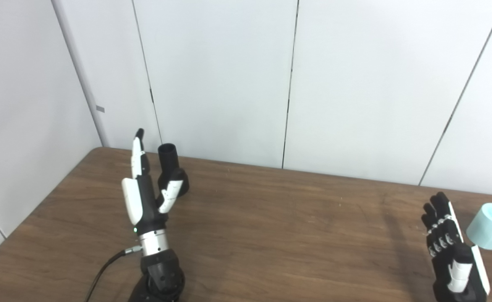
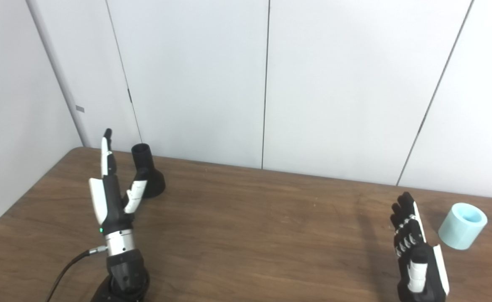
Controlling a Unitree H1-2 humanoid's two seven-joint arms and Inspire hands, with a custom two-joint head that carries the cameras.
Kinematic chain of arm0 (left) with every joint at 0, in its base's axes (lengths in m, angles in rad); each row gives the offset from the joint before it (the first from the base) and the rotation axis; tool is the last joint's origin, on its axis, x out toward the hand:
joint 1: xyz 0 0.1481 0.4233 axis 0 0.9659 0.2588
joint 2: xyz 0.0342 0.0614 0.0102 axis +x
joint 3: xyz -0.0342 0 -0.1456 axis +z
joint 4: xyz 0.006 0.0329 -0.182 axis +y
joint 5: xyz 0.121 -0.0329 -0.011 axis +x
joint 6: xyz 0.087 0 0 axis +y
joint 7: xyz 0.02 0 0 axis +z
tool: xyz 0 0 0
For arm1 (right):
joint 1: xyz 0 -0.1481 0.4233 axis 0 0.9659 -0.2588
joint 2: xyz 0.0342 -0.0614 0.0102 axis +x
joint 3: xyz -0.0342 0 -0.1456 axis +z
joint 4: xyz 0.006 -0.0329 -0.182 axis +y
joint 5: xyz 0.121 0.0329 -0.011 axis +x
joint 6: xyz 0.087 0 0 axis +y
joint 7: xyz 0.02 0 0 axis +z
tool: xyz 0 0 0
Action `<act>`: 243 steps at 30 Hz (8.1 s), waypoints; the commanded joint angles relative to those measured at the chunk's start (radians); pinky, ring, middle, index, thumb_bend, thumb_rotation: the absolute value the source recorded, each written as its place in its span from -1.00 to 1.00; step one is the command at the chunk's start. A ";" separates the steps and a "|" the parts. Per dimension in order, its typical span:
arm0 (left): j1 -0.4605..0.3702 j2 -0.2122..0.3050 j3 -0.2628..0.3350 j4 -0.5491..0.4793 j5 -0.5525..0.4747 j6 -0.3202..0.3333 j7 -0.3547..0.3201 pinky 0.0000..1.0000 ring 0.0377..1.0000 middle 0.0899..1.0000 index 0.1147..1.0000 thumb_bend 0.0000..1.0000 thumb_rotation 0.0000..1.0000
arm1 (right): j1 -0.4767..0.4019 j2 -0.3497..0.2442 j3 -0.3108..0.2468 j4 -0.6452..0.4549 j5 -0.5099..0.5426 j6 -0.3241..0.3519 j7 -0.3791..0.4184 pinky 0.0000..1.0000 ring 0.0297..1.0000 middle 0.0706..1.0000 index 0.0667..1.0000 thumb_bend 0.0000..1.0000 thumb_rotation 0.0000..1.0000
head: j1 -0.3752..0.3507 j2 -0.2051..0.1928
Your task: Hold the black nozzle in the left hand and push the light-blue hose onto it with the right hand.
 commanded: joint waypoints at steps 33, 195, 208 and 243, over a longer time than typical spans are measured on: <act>-0.079 0.240 -0.030 0.168 -0.115 0.321 -0.375 1.00 0.87 0.71 0.13 1.00 -0.19 | 0.084 0.015 -0.012 0.033 -0.013 0.038 -0.022 1.00 1.00 1.00 1.00 0.39 1.00 | -0.022 0.006; -0.023 0.031 -0.479 0.026 -0.101 0.284 -0.847 1.00 0.94 0.58 -0.17 0.05 -0.85 | 0.121 0.141 0.072 -0.252 -0.162 0.296 -0.134 1.00 0.99 1.00 1.00 0.18 1.00 | -0.316 0.160; 0.029 0.017 -0.527 -0.062 -0.089 0.304 -0.908 1.00 0.94 0.59 -0.17 0.05 -0.85 | 0.113 0.167 0.081 -0.271 -0.182 0.331 -0.164 0.96 0.94 0.96 0.96 0.21 1.00 | -0.370 0.186; 0.054 -0.007 -0.551 -0.023 -0.073 0.248 -0.908 1.00 0.95 0.60 -0.17 0.05 -0.85 | -0.032 -0.043 0.027 -0.456 -0.268 0.409 -0.140 0.44 0.50 0.45 0.49 0.44 0.83 | -0.401 0.142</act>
